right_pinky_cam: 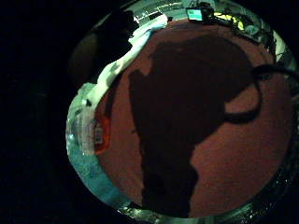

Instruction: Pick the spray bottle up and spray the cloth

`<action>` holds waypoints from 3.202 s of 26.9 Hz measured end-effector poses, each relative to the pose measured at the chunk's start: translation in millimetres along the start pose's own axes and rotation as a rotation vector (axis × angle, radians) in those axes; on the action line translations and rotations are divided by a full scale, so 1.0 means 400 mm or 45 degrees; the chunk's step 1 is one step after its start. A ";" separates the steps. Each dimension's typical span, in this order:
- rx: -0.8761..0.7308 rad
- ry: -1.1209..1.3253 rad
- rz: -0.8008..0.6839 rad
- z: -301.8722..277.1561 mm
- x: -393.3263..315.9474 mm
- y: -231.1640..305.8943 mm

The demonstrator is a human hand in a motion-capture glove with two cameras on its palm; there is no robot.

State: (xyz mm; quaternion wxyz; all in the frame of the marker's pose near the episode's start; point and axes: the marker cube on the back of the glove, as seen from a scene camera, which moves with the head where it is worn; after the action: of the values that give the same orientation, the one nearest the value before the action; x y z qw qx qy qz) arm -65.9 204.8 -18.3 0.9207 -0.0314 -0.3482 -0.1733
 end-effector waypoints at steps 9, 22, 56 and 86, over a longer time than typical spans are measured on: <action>0.023 -0.266 -0.038 0.130 -0.084 0.147; 0.126 -0.333 -0.041 0.148 -0.109 0.147; 0.401 -0.427 -0.131 0.221 -0.159 -0.040; -0.373 -0.306 0.605 0.133 -0.189 -0.338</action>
State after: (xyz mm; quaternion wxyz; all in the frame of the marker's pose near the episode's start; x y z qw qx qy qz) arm -198.5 110.0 -35.8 0.8733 -0.2649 -0.4088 0.0036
